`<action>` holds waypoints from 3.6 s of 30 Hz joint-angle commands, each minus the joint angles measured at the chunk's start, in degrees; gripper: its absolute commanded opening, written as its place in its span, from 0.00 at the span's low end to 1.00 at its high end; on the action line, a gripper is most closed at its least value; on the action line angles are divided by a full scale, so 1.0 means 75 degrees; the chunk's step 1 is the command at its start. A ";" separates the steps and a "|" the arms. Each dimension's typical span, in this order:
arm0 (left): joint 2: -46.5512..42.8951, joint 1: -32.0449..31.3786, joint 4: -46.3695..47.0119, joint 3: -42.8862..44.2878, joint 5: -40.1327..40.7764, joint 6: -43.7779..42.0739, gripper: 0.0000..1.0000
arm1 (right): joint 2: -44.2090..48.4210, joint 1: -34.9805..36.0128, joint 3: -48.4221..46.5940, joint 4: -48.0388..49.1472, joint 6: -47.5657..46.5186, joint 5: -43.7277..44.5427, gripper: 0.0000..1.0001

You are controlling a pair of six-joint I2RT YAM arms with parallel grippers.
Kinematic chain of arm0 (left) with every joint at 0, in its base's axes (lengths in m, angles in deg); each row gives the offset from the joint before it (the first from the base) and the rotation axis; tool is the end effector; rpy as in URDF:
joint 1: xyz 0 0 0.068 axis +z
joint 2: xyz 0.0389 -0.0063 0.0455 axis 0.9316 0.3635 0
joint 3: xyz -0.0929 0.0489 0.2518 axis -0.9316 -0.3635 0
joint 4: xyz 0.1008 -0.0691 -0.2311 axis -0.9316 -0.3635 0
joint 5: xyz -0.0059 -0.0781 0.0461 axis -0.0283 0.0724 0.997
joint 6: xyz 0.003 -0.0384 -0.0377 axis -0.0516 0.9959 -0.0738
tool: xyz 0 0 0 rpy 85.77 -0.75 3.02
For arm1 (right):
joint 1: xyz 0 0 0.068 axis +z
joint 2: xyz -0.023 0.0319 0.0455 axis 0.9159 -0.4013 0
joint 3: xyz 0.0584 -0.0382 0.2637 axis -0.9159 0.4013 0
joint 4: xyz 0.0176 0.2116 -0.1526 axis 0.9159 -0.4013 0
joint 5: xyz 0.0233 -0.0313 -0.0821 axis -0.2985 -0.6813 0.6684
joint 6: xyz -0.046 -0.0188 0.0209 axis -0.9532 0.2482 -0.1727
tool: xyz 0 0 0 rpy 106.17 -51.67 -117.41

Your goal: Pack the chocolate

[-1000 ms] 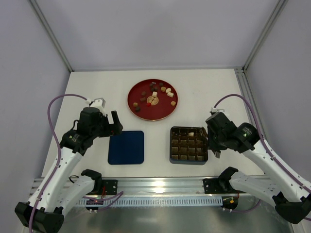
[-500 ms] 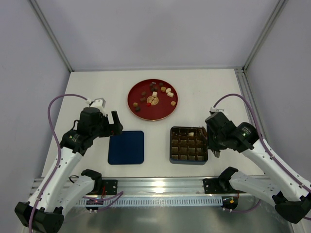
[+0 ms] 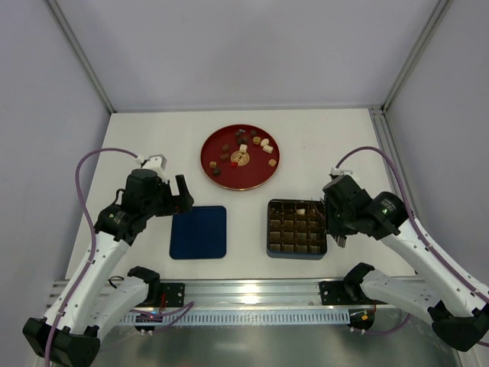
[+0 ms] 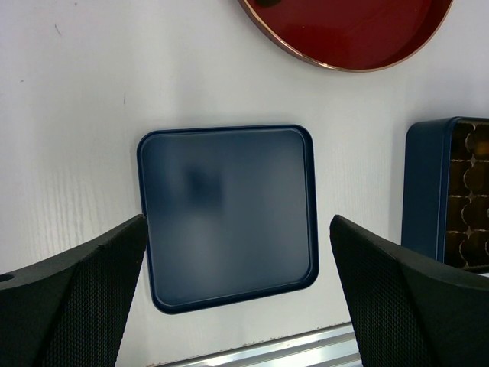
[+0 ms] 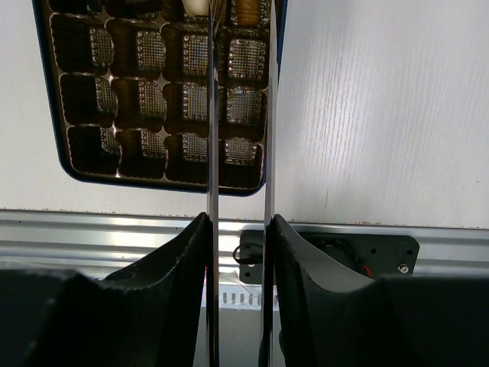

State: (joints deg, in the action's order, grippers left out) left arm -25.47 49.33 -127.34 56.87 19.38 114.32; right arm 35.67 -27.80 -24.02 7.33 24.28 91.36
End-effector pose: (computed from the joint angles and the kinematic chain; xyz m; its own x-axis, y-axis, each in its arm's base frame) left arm 0.1568 -0.0543 0.3048 -0.6901 -0.2049 -0.6941 0.0293 0.9504 -0.3097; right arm 0.1120 0.0775 0.3192 -0.8771 -0.0014 -0.4804 -0.0280 0.9984 0.0482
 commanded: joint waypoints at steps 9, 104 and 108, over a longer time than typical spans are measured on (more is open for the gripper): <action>0.0008 -0.0021 0.0130 -0.0002 0.0020 -0.0107 1.00 | -0.1597 -0.0018 -0.2147 0.0488 -0.0861 -0.0108 0.40; 0.0126 -0.0068 0.0118 0.0010 0.0078 -0.0118 1.00 | -0.8854 -0.1647 -0.7354 0.1895 -0.3405 -0.1561 0.28; 0.0137 -0.0068 0.0118 0.0010 0.0078 -0.0107 1.00 | -0.8632 -0.1647 -0.7331 0.1895 -0.3323 -0.1666 0.28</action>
State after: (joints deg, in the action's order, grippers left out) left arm -24.25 48.92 -127.34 56.87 19.58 114.32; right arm -31.91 -40.21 -78.13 20.91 -1.34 80.17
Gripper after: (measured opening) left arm 0.996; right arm 0.328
